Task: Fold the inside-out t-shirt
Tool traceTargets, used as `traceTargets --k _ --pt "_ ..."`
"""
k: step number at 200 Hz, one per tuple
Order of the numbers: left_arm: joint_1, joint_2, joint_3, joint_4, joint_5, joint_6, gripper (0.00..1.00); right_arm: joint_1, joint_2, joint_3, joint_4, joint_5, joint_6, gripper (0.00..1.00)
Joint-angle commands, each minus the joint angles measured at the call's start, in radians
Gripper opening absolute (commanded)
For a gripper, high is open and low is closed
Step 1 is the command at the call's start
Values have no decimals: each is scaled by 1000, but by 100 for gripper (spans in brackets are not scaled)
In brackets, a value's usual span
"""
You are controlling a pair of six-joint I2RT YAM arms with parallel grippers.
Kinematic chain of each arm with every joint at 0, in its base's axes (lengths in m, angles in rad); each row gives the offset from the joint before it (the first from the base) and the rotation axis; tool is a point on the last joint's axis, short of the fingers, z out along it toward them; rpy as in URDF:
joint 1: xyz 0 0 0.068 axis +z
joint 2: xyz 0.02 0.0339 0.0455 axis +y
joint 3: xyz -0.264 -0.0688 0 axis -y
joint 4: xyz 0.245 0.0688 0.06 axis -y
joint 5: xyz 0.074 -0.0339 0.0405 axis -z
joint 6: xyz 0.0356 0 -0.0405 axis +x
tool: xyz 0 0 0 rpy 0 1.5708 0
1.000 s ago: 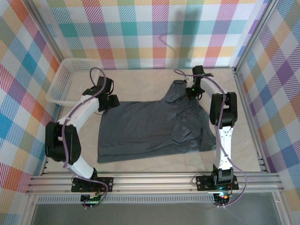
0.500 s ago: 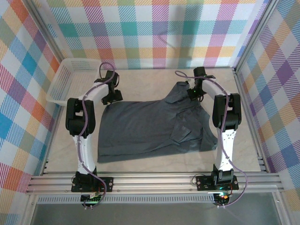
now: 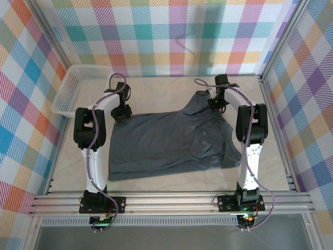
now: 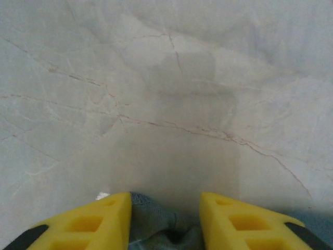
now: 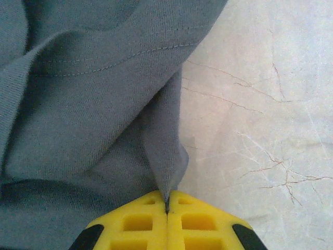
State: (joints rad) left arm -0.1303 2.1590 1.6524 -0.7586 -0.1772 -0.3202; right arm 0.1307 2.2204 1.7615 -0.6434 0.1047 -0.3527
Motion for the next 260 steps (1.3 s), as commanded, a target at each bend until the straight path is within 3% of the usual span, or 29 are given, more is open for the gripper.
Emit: traceTargets --k 1,28,60,102,135,173,191,214,260 --pt "29 4 1 -25 -12 -2 30 -2 -18 14 -15 -7 9 0" --pt "48 13 25 -35 -9 5 10 -2 -16 8 -13 20 12 0" --pt "67 -24 10 -33 0 9 0 -18 -16 4 -16 22 41 0" --pt "78 -65 -49 -11 44 -18 0 -56 13 7 -46 -23 110 0" --pt "78 -88 -57 7 119 -31 0 -56 -4 25 -42 -123 141 0" --pt "81 -139 -63 -11 130 -36 0 -69 -64 41 -34 -235 212 0" --pt "91 -192 -126 8 142 -57 0 -113 -133 -23 25 -314 334 0" --pt "98 -253 -246 56 157 -105 0 -182 -223 -248 236 -431 545 0" --pt "99 -281 -346 99 154 -121 0 -184 -219 -295 215 -454 555 0"
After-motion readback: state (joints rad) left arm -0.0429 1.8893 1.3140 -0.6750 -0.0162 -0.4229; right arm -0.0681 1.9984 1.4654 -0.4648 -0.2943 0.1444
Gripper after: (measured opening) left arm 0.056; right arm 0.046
